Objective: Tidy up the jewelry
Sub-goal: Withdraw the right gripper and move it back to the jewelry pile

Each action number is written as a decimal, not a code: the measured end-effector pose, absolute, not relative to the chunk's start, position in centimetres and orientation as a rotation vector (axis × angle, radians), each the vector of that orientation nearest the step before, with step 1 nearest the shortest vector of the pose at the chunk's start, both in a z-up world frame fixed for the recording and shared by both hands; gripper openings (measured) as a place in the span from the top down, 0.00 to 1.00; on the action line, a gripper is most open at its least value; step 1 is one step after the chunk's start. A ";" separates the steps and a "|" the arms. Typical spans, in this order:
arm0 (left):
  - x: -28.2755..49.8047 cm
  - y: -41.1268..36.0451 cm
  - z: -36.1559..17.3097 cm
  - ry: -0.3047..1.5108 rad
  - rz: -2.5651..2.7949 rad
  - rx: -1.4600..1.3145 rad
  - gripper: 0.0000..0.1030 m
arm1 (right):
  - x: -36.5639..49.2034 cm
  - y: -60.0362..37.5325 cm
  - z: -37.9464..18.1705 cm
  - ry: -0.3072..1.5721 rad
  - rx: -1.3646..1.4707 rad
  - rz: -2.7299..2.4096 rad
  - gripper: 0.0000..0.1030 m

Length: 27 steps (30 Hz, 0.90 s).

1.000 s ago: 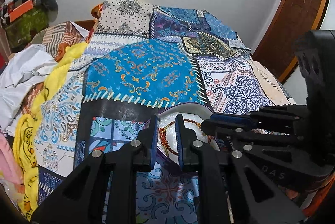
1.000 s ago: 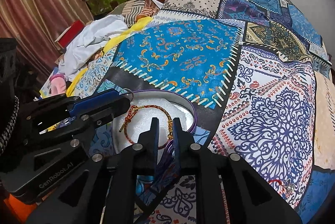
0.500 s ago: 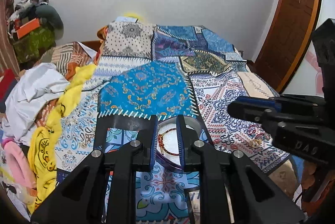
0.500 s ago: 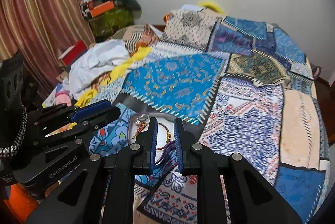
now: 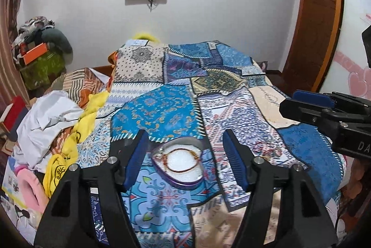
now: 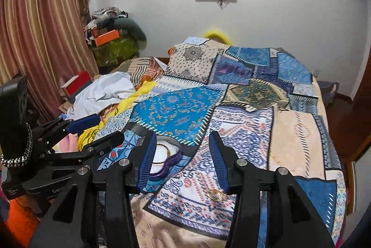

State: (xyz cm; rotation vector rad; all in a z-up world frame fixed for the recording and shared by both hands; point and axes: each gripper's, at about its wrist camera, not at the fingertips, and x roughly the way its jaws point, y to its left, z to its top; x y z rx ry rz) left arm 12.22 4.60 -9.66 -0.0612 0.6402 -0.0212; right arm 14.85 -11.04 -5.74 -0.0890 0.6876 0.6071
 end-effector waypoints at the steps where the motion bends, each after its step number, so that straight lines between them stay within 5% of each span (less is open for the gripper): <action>1: 12.2 4.2 -9.5 0.638 -0.027 -0.058 0.36 | 14.7 -11.6 -5.6 0.680 -0.083 0.598 0.58; 8: 12.8 1.3 -9.3 0.640 -0.071 -0.041 0.35 | 14.3 -15.5 -5.4 0.649 -0.051 0.530 0.47; 27: 17.0 -4.5 -16.1 0.843 -0.182 -0.054 0.35 | 16.2 -22.7 -11.4 0.817 -0.019 0.389 0.47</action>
